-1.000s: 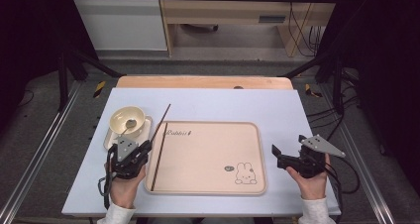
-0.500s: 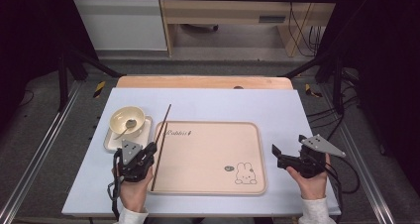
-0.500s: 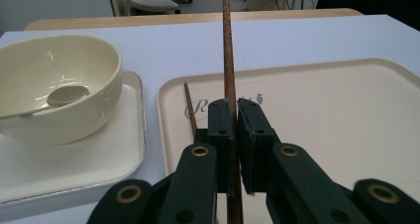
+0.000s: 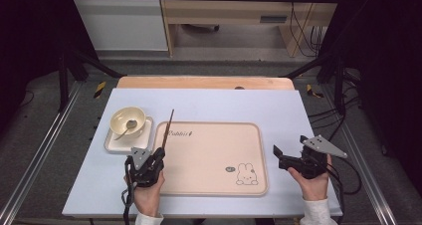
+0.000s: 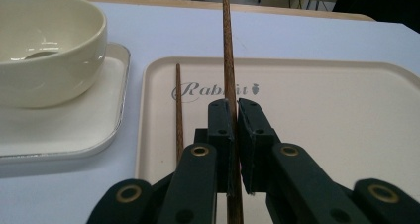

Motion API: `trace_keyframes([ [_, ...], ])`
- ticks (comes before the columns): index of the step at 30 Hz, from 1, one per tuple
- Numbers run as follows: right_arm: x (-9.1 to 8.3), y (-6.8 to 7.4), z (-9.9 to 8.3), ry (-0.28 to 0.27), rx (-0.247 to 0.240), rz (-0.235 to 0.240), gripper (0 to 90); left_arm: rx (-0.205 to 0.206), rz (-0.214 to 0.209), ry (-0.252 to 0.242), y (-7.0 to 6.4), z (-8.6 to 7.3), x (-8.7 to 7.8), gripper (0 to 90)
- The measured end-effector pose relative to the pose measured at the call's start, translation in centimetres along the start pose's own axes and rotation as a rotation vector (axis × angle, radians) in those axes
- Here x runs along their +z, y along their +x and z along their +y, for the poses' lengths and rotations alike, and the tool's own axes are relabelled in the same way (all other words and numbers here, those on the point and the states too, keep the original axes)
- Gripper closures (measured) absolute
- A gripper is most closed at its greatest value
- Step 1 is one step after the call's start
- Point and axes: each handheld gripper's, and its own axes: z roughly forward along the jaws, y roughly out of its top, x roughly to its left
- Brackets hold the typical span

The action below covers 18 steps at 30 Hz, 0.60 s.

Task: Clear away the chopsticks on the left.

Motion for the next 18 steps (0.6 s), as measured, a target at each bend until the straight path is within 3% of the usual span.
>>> trace_keyframes([
  [5,0.1,0.0,0.0,0.004,-0.005,0.001,1.9,-0.022,0.016,0.019,-0.1,-0.9,0.7,85.0],
  [18,0.1,0.1,-0.1,0.004,-0.008,0.001,1.8,-0.028,0.062,0.077,-0.1,-2.3,2.4,84.9],
])
